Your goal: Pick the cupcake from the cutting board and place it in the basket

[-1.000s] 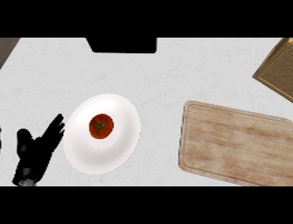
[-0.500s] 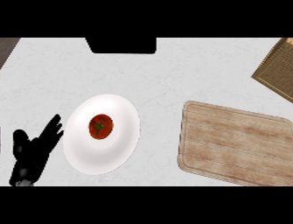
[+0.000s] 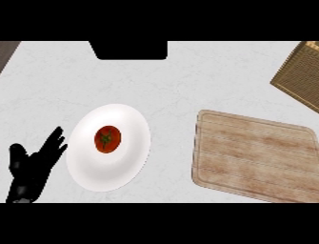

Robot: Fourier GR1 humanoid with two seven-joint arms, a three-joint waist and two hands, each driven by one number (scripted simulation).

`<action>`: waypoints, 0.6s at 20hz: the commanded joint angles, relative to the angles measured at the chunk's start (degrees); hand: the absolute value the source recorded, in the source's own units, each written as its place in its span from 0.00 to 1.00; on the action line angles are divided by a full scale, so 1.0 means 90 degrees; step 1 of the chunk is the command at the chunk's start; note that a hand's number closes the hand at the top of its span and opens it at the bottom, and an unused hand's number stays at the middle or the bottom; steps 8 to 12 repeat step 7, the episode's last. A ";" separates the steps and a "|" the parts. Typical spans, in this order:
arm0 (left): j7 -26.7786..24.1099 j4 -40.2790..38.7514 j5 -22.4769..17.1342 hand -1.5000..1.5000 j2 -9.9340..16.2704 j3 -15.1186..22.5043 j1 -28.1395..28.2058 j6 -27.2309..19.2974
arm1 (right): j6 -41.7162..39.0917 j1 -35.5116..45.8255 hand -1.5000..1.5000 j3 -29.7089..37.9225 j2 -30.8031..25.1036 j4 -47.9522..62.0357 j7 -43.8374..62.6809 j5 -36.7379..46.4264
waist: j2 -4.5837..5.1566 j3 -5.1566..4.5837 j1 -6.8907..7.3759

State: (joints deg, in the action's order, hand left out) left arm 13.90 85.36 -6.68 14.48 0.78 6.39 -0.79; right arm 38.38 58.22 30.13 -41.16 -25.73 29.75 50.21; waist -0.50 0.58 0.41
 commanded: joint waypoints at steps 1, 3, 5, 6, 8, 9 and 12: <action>0.0248 -0.0369 0.0200 0.50 -0.0186 0.0170 0.0231 -0.0159 | 0.0210 -0.0145 0.00 0.0243 -0.0063 -0.0390 0.0148 -0.0324 | 0.0042 -0.0065 -0.0071; 0.0327 -0.0027 0.0143 0.50 -0.0141 0.0113 0.0456 -0.0166 | 0.0010 -0.0592 0.00 0.0201 -0.0223 -0.0906 0.0243 -0.0360 | -0.0011 -0.0069 -0.0175; 0.0021 -0.0626 0.0116 0.50 -0.0171 -0.0009 0.0358 -0.0092 | 0.0034 -0.0973 0.00 0.0325 -0.0104 -0.1125 0.0348 -0.0519 | -0.0020 -0.0077 -0.0293; -0.0246 -0.0798 0.0075 0.50 -0.0025 -0.0184 0.0381 0.0023 | -0.0344 -0.1047 0.00 0.0310 -0.0447 -0.1230 0.0422 -0.0499 | -0.0029 -0.0083 -0.0340; 0.0089 -0.0535 0.0126 0.50 -0.0146 -0.0061 0.0368 -0.0137 | -0.0311 -0.1172 0.00 0.0288 -0.0252 -0.1584 0.0558 -0.0563 | -0.0041 -0.0079 -0.0327; 0.0089 -0.0535 0.0126 0.50 -0.0146 -0.0061 0.0368 -0.0137 | -0.0311 -0.1172 0.00 0.0288 -0.0252 -0.1584 0.0558 -0.0563 | -0.0041 -0.0079 -0.0327; 0.0089 -0.0535 0.0126 0.50 -0.0146 -0.0061 0.0368 -0.0137 | -0.0311 -0.1172 0.00 0.0288 -0.0252 -0.1584 0.0558 -0.0563 | -0.0041 -0.0079 -0.0327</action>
